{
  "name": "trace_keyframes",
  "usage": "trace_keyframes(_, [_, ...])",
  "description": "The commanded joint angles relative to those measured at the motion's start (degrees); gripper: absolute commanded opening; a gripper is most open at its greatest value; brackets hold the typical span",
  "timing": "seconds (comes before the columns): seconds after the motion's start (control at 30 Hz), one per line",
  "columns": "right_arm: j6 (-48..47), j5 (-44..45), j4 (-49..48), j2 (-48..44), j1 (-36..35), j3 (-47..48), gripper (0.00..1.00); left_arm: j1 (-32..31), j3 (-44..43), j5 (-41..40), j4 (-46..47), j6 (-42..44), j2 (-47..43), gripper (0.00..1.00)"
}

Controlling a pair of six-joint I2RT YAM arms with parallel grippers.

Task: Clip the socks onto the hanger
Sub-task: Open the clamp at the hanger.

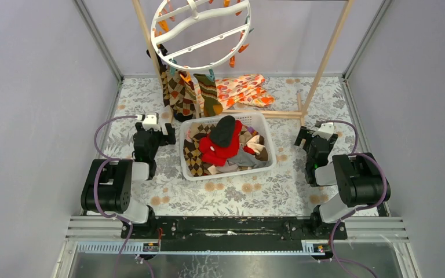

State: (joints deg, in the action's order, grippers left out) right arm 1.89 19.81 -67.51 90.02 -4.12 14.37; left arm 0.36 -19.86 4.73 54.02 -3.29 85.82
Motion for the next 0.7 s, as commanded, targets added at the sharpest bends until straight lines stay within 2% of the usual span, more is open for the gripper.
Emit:
trace_keyframes(0.0, [0.4, -0.4, -1.9, -1.1, 0.1, 0.2, 1.00, -0.1, -0.7, -1.3, 1.6, 1.1, 0.1, 0.99])
trace_keyframes(0.23, [0.9, 0.1, 1.4, -1.8, 0.2, 1.2, 1.00, -0.1, -0.9, -1.3, 1.6, 1.1, 0.2, 0.99])
trace_keyframes(0.27, [0.6, 2.3, 0.3, -3.2, 0.2, 1.1, 1.00, -0.1, -1.1, -1.4, 1.1, 1.1, 0.3, 0.99])
trace_keyframes(0.33, [1.1, 3.6, 12.2, -8.4, 0.0, 5.8, 1.00, -0.1, -2.9, -0.6, -1.4, 1.0, 0.5, 0.99])
trace_keyframes(0.4, [2.1, 0.5, 24.8, -11.8, 0.0, 12.1, 1.00, -0.1, -9.0, -0.3, -12.8, 1.1, 0.1, 0.99])
trace_keyframes(0.5, [8.5, -11.1, 31.6, -16.3, 0.0, 18.8, 1.00, 0.1, -22.6, 0.8, -35.5, 2.8, 0.4, 0.99])
trace_keyframes(0.57, [13.3, -17.3, 31.8, -18.6, 0.0, 21.7, 1.00, 1.2, -30.1, 4.5, -47.2, 2.8, 0.7, 0.99])
trace_keyframes(0.67, [15.9, -35.3, 24.3, -18.7, -0.1, 23.8, 1.00, 4.5, -36.9, 13.0, -58.7, 1.3, 0.0, 0.99])
